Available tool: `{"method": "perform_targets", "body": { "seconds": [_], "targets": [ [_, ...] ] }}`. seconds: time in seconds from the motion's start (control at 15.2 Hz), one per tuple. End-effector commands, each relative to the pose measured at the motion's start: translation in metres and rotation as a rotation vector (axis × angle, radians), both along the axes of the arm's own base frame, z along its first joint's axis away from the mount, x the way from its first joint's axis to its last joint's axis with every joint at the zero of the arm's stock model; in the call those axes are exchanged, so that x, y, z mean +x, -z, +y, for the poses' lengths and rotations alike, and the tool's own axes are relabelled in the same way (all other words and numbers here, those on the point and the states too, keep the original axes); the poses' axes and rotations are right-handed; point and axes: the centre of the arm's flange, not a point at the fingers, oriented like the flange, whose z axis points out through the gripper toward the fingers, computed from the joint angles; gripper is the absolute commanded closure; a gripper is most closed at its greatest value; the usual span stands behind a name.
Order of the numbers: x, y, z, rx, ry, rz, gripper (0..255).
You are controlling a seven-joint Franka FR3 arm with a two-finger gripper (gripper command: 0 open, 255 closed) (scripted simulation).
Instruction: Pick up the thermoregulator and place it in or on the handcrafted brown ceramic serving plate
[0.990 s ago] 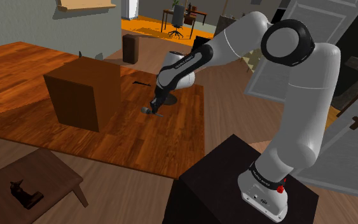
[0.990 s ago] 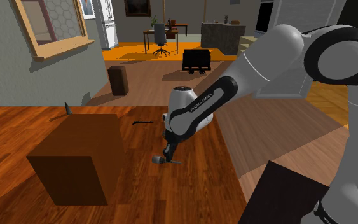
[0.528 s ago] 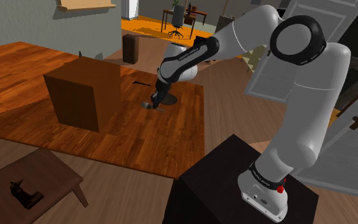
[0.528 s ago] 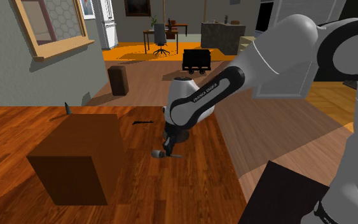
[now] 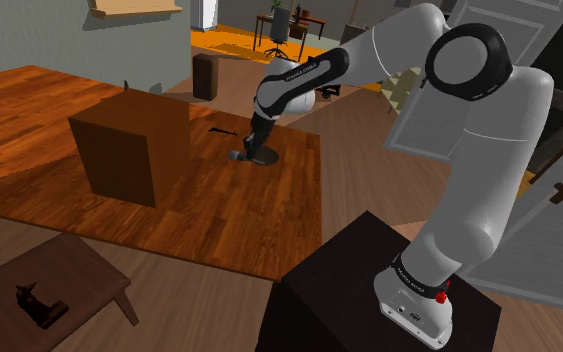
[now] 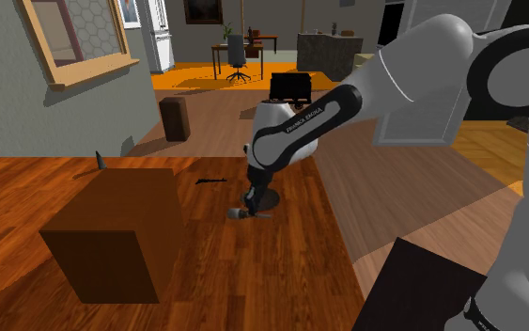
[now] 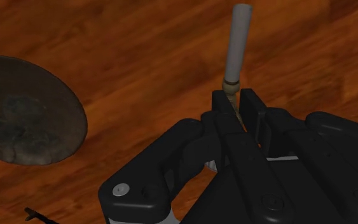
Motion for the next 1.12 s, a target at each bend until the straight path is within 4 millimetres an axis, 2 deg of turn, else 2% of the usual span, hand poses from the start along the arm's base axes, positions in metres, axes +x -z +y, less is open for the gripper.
{"method": "perform_targets", "body": {
  "seconds": [0.0,1.06],
  "targets": [
    [0.014,-0.001,-0.022,0.0,-0.001,0.0,255],
    [0.119,0.002,-0.205,0.0,-0.001,0.0,255]
  ]
}}
